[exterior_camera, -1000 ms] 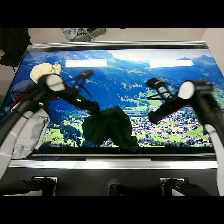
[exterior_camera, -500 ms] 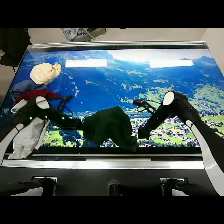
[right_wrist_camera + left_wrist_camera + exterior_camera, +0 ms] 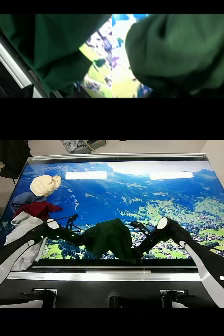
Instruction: Fold the shirts.
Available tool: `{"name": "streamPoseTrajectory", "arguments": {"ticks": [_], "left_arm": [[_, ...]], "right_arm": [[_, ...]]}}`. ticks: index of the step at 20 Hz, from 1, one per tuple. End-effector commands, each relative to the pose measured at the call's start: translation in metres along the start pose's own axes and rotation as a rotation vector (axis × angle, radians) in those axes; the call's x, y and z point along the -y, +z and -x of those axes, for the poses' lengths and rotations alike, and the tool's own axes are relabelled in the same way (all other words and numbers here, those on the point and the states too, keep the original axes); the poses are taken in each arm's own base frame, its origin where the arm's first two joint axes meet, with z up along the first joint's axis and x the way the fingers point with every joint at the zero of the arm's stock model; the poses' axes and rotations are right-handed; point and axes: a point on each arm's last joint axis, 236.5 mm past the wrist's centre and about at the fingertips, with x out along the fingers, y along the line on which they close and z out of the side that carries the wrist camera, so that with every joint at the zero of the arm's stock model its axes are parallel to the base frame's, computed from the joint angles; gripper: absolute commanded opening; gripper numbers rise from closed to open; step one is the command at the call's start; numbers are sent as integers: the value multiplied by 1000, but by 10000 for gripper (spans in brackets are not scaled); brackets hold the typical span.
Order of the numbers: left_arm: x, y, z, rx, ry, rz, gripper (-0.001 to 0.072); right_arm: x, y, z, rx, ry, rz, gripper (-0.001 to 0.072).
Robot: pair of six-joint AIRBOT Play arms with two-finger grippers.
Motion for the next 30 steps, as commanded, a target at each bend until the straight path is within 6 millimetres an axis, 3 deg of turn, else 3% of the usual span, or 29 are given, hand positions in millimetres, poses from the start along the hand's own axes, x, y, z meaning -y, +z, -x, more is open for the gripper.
{"name": "streamPoseTrajectory", "arguments": {"ticks": [1, 2, 3, 4, 5, 7, 8, 9, 11, 13, 14, 15, 16, 17, 18, 20, 23, 27, 30], "left_arm": [[2, 1, -11, 1, -3, 7, 50], [2, 2, -9, 6, -4, 6, 31], [2, 4, -5, 17, -5, 4, 30], [5, 8, 1, 41, -7, -29, 29], [10, 13, 13, 76, -9, -76, 28], [34, 33, 53, 196, -10, -240, 27], [49, 46, 84, 282, 2, -304, 27], [66, 58, 120, 378, 17, -362, 27], [112, 77, 220, 635, 31, -471, 26], [167, 75, 353, 984, 28, -524, 27], [195, 59, 426, 1180, 23, -547, 27], [217, 35, 485, 1345, 18, -568, 27], [238, 4, 539, 1500, 14, -592, 27], [254, -25, 575, 1612, 3, -611, 27], [266, -47, 595, 1679, -20, -624, 27], [278, -75, 608, 1725, -77, -617, 27], [283, -90, 615, 1759, -97, -618, 28], [278, -80, 614, 1751, -76, -609, 29], [264, -53, 607, 1720, -24, -582, 29]], "right_arm": [[3, 18, -23, 41, -68, 14, 697], [8, 26, -27, 66, -102, -15, 689], [11, 32, -28, 86, -121, -32, 613], [11, 35, -26, 95, -127, -26, 435], [10, 33, -21, 79, -134, -6, 67], [8, 47, 9, 130, -199, 80, 48], [7, 58, 36, 172, -267, 143, 47], [5, 72, 72, 229, -360, 205, 47], [-10, 100, 179, 413, -613, 292, 48], [-57, 110, 319, 706, -889, 360, 49], [-96, 100, 392, 884, -1013, 401, 49], [-140, 79, 457, 1071, -1105, 423, 49], [-180, 53, 504, 1247, -1146, 422, 49], [-215, 28, 537, 1429, -1114, 389, 49], [-242, 5, 559, 1592, -1038, 346, 49], [-260, -21, 564, 1654, -996, 328, 49], [-246, -32, 544, 1547, -999, 278, 49], [-219, -30, 513, 1376, -1004, 227, 49], [-194, -24, 493, 1245, -1022, 185, 49]]}}
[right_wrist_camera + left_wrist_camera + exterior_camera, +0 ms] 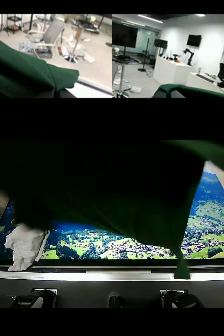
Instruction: Fold the shirts.
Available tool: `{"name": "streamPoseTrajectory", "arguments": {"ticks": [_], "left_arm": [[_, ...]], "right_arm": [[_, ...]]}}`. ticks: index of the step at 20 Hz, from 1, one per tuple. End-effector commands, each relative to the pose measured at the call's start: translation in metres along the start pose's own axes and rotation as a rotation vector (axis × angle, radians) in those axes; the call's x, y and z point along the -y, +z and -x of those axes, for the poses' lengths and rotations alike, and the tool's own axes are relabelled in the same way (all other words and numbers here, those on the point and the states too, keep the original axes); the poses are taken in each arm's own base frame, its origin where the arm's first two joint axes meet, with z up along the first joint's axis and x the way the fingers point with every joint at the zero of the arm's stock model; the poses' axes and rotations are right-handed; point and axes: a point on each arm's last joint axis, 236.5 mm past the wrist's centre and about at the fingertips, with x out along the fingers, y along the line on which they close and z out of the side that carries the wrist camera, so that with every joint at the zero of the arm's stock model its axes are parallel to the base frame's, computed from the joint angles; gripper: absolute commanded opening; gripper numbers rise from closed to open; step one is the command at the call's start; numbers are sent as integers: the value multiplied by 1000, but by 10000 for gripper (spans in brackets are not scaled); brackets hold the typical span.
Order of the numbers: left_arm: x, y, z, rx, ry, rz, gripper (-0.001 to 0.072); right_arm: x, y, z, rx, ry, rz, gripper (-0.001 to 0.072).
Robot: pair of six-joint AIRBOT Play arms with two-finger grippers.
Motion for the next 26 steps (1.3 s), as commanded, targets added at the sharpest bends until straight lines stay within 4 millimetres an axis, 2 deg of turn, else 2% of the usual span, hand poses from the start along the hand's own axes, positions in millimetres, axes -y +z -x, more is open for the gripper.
{"name": "streamPoseTrajectory", "arguments": {"ticks": [1, 2, 4, 6, 8, 10, 12, 13, 14, 16, 19, 20, 22, 23, 24, 25, 26], "left_arm": [[-25, -18, -22, -44, 49, -9, 29], [-35, -34, -35, -87, 58, 5, 29], [-62, -93, -67, -247, 72, 30, 29], [-96, -172, -99, -446, 84, 57, 29], [-137, -256, -128, -609, 107, 93, 30], [-179, -345, -146, -746, 151, 165, 30], [-208, -431, -146, -887, 183, 239, 31], [-216, -470, -140, -959, 191, 278, 31], [-220, -502, -133, -1025, 192, 313, 31], [-217, -553, -114, -1153, 176, 375, 31], [-200, -606, -87, -1308, 135, 472, 32], [-193, -615, -82, -1333, 120, 507, 32], [-190, -615, -85, -1326, 140, 569, 37], [-192, -609, -88, -1312, 153, 592, 150], [-194, -600, -89, -1315, 151, 606, 490], [-197, -586, -86, -1334, 139, 617, 720], [-201, -571, -78, -1366, 123, 623, 720]], "right_arm": [[-1, -44, -14, -191, 2, 21, 49], [-5, -61, -26, -262, 13, 17, 49], [-18, -109, -62, -459, 52, 30, 49], [-35, -160, -109, -630, 91, 48, 48], [-54, -224, -172, -758, 136, 31, 49], [-69, -286, -235, -814, 192, -139, 49], [-81, -341, -282, -838, 243, -432, 48], [-86, -361, -294, -854, 268, -570, 48], [-90, -380, -302, -877, 290, -681, 49], [-93, -410, -309, -909, 323, -721, 50], [-97, -446, -309, -973, 332, -670, 50], [-99, -453, -308, -988, 335, -673, 50], [-100, -455, -309, -980, 353, -638, 49], [-99, -453, -309, -973, 370, -611, 49], [-100, -449, -307, -969, 397, -578, 49], [-100, -444, -306, -962, 420, -545, 49], [-100, -439, -303, -956, 437, -525, 50]]}}
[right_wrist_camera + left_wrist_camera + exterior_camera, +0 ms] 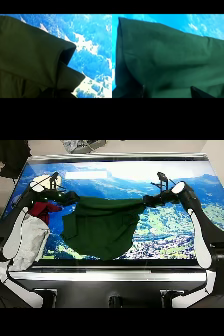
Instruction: Fold the shirts.
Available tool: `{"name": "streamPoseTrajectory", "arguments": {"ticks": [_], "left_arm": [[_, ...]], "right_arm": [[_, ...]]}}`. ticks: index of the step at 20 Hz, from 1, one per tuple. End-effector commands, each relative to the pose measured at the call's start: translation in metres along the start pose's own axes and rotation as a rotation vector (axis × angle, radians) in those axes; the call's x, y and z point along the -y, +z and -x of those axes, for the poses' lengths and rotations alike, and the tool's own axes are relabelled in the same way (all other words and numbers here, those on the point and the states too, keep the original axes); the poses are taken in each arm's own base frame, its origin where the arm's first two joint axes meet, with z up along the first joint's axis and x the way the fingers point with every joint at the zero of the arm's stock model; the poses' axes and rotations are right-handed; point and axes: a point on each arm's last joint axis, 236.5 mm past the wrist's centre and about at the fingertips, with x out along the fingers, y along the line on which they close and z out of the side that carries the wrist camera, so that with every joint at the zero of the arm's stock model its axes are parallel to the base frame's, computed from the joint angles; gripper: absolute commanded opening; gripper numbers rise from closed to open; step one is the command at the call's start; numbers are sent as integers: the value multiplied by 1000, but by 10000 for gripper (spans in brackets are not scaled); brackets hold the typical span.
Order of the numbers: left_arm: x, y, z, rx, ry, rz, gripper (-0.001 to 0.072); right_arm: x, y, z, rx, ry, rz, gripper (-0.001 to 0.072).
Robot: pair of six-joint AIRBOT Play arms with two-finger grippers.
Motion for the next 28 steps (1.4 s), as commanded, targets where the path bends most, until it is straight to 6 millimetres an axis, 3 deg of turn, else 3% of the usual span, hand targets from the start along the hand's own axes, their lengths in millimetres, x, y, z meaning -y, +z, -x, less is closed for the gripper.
{"name": "streamPoseTrajectory", "arguments": {"ticks": [1, 3, 5, 6, 10, 12, 13, 15, 17, 21, 23, 24, 26, 28], "left_arm": [[-9, -20, 42, -148, -15, 67, 718], [-44, -62, 83, -312, 96, 148, 601], [-61, -107, 108, -397, 157, 209, 602], [-64, -133, 110, -406, 166, 247, 603], [-62, -250, 69, -399, 154, 385, 603], [-50, -283, 44, -380, 93, 424, 602], [-46, -289, 33, -367, 73, 433, 602], [-46, -285, 19, -320, 88, 416, 602], [-49, -268, 10, -243, 112, 387, 588], [-56, -241, 7, -146, 138, 381, 31], [-63, -196, 25, -45, 136, 361, 30], [-68, -161, 41, 36, 136, 360, 29], [-80, -102, 63, 126, 127, 356, 29], [-90, -54, 66, 142, 106, 359, 29]], "right_arm": [[-9, -4, 8, -27, 29, 85, 50], [-16, -17, 11, -82, 53, 95, 50], [-17, -35, 13, -155, 62, 124, 50], [-15, -41, 14, -179, 56, 130, 50], [-9, -53, 16, -235, 41, 173, 50], [-9, -53, 16, -235, 39, 173, 50], [-8, -53, 16, -234, 39, 173, 50], [-8, -53, 16, -235, 37, 174, 50], [-7, -54, 17, -237, 34, 194, 51], [17, -55, 23, -254, -54, 245, 50], [37, -54, 43, -250, -91, 220, 50], [46, -59, 56, -266, -86, 187, 49], [51, -108, 79, -441, -10, 94, 49], [29, -179, 91, -665, 115, 93, 49]]}}
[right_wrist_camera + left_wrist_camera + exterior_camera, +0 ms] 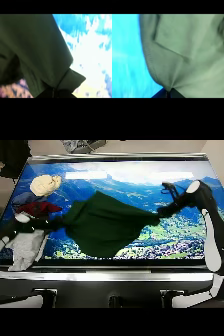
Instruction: Fold the shirts.
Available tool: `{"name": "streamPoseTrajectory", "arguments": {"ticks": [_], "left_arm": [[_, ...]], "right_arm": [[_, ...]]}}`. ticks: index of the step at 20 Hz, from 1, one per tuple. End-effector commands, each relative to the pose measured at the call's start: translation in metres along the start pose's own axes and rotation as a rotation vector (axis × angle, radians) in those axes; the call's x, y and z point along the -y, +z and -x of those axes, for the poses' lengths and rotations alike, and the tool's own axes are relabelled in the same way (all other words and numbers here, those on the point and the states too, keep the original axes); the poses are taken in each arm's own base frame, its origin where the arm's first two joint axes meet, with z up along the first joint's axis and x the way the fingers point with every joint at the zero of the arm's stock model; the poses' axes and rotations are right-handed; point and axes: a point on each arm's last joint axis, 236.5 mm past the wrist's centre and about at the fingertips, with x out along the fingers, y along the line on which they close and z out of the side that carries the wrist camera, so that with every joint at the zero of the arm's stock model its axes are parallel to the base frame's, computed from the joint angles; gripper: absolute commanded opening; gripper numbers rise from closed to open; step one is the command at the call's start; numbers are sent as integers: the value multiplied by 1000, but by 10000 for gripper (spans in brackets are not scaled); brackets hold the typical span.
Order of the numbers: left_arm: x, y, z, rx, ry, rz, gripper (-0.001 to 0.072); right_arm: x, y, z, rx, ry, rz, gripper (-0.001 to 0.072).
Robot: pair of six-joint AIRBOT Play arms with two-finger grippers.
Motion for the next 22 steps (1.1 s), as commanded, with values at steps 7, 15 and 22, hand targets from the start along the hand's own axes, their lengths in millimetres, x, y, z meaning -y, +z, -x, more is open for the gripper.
{"name": "streamPoseTrajectory", "arguments": {"ticks": [7, 15, 22], "left_arm": [[22, 86, -33, -246, -99, -31, 91], [-37, -24, 63, -514, 148, -145, 478], [-34, -173, 9, -524, -22, -7, 486]], "right_arm": [[-91, -107, -52, -66, 255, -103, 49], [-90, -96, -53, -21, 252, -112, 50], [-90, -96, -53, -17, 252, -79, 50]]}}
